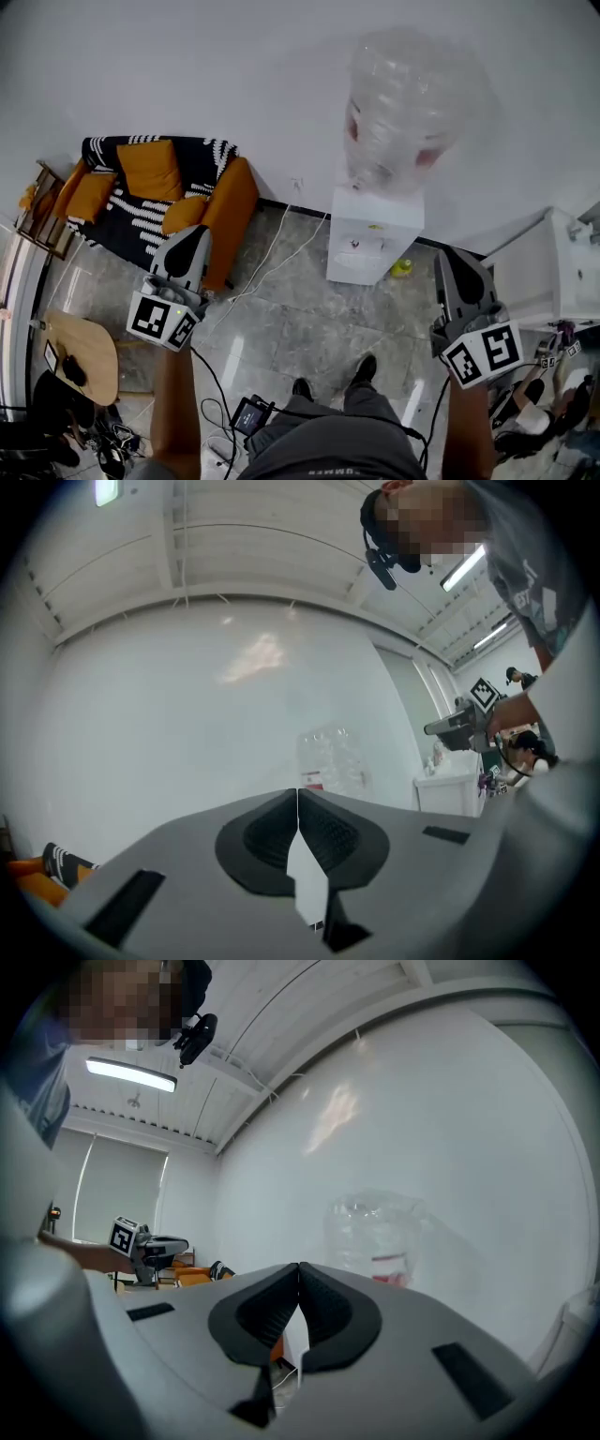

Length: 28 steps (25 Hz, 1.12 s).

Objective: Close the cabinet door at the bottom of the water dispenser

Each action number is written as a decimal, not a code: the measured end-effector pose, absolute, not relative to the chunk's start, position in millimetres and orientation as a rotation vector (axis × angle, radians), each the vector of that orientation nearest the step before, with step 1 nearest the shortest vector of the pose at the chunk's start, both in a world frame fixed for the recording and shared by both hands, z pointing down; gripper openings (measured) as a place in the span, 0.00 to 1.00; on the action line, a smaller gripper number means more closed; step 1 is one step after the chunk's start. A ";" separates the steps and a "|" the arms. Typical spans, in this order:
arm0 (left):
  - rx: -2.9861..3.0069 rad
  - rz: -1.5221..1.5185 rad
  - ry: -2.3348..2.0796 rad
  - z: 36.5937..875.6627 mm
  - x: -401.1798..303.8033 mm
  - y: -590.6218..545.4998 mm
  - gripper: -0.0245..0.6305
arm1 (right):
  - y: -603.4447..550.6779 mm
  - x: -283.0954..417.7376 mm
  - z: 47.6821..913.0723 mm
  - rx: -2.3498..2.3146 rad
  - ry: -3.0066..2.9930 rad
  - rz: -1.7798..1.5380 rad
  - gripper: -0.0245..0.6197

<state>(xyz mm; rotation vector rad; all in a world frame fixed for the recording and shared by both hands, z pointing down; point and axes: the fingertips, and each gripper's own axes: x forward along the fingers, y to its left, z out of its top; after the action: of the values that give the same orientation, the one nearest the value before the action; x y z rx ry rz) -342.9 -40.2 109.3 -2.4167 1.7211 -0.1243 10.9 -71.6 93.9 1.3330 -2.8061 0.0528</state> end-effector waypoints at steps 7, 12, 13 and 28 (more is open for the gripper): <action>-2.545 -0.028 1.609 49.6 -310.2 5.1 0.07 | -33.1 -7.0 45.7 1.320 -2.844 -0.039 0.08; -2.572 0.009 1.495 14.5 -292.2 38.9 0.07 | -4.7 -17.9 17.6 1.324 -2.846 -0.113 0.08; -2.576 0.009 1.480 10.3 -289.2 43.8 0.07 | -0.8 -18.2 13.4 1.331 -2.838 -0.133 0.08; -2.659 0.016 1.265 9.7 -240.3 83.7 0.07 | 44.1 3.2 7.1 1.424 -2.774 -0.162 0.08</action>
<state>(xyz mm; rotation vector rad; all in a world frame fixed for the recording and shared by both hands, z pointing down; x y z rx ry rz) -240.3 83.7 9.7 -2.6585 1.2653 0.0160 3.2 44.1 7.1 1.4238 -2.7737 -0.1624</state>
